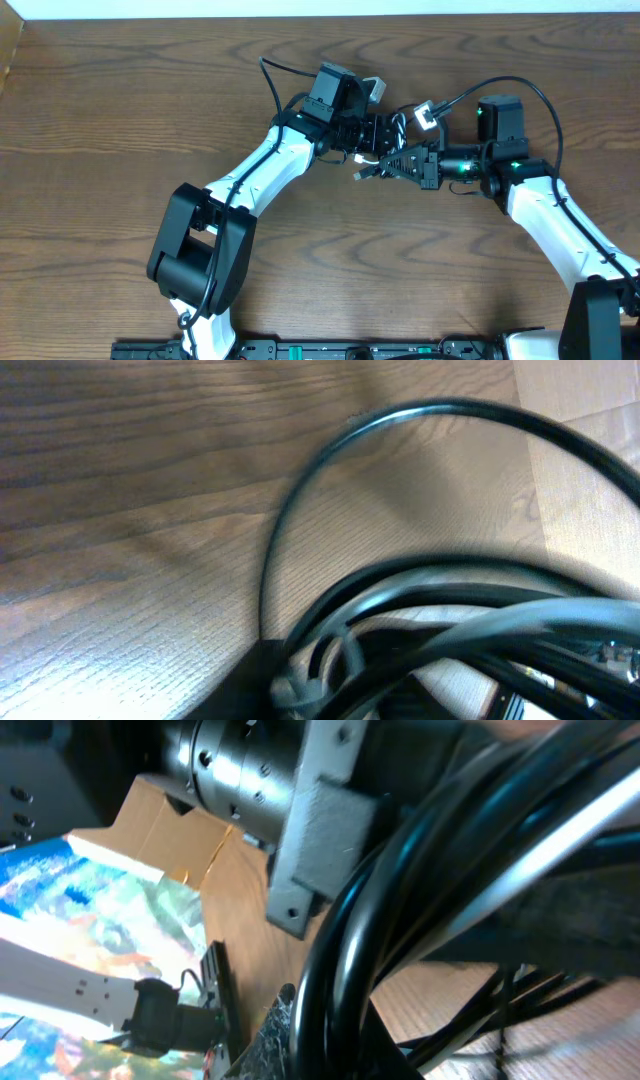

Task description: Untangle cables

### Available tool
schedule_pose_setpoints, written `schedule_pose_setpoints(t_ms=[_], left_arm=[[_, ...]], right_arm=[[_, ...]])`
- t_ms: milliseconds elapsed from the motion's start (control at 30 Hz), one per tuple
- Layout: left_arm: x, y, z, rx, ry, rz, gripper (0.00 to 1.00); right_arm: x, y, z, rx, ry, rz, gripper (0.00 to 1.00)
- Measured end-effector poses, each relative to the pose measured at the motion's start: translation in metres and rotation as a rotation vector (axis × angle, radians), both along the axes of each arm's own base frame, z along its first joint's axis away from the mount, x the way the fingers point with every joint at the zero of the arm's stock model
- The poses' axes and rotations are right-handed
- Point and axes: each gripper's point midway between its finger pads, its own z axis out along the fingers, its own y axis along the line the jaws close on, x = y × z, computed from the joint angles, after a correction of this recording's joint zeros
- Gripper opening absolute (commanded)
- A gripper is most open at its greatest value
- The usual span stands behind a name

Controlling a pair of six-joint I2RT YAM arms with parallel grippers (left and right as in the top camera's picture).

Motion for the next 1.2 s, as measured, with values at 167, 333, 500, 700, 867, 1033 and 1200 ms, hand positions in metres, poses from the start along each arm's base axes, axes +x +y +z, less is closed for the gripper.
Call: schedule_pose_setpoints(t_ms=[167,333,500,700,867,1033,1200], left_arm=[[0.004,0.009,-0.007,0.040,0.016,0.041,0.07],[0.001,0.023,-0.018,0.088,0.067,0.070,0.07],[-0.011,0.027,-0.025,0.113,0.131,0.061,0.07],[-0.035,0.035,-0.029,0.124,0.252,0.034,0.07],[-0.043,0.031,-0.011,0.096,0.242,0.009,0.07],[-0.042,0.034,0.026,0.062,0.155,0.018,0.08],[-0.043,0.036,0.053,0.033,0.092,0.021,0.07]], right_arm=[[0.017,-0.030,-0.017,-0.070,0.108,-0.163,0.01],[0.032,-0.076,-0.057,-0.263,0.270,-0.423,0.01],[0.038,-0.111,-0.087,-0.478,0.332,-0.634,0.01],[0.050,-0.142,-0.097,-0.636,0.321,-0.880,0.25],[0.052,-0.162,-0.099,-0.760,0.282,-1.017,0.63],[0.060,-0.130,-0.089,-0.675,0.192,-0.837,0.64],[0.056,-0.080,-0.071,-0.476,0.148,-0.588,0.63]])
